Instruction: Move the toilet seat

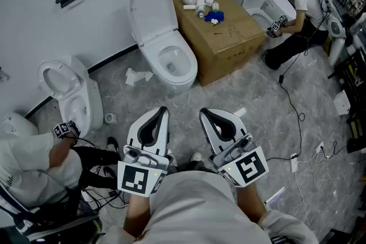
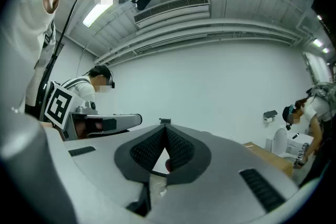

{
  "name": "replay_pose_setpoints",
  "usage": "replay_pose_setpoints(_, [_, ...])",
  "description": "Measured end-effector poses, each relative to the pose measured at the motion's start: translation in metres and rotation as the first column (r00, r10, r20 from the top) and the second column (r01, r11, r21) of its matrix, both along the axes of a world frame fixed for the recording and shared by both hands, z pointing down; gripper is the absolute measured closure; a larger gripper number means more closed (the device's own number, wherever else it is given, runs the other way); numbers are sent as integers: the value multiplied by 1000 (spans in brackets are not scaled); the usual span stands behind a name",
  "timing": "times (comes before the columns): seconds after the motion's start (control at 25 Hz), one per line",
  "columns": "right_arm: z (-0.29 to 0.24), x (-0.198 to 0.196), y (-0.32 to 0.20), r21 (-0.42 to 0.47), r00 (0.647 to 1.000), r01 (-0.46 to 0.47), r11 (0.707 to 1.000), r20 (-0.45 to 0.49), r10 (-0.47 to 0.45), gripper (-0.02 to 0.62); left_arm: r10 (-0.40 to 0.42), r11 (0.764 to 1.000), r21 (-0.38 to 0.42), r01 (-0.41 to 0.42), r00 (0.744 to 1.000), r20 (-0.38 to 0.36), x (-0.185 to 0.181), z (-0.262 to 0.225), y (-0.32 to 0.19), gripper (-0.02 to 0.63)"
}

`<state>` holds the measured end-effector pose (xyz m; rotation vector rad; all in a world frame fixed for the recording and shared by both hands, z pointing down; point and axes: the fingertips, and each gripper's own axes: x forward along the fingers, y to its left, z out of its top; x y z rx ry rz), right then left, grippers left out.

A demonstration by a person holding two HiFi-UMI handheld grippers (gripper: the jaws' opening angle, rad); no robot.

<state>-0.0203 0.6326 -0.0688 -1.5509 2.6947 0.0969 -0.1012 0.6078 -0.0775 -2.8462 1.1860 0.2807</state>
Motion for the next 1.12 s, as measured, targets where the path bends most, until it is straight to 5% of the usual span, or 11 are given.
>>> replay_pose_setpoints(0.44, [-12, 28, 19, 47, 996, 19, 999, 88, -23, 583, -2, 1000, 2, 1, 1000, 24, 35, 3, 17, 597])
replay_pose_setpoints(1.12, [8, 56, -20, 9, 999, 29, 1000, 24, -29, 583, -30, 1000, -6, 30, 999, 34, 67, 8, -14, 597])
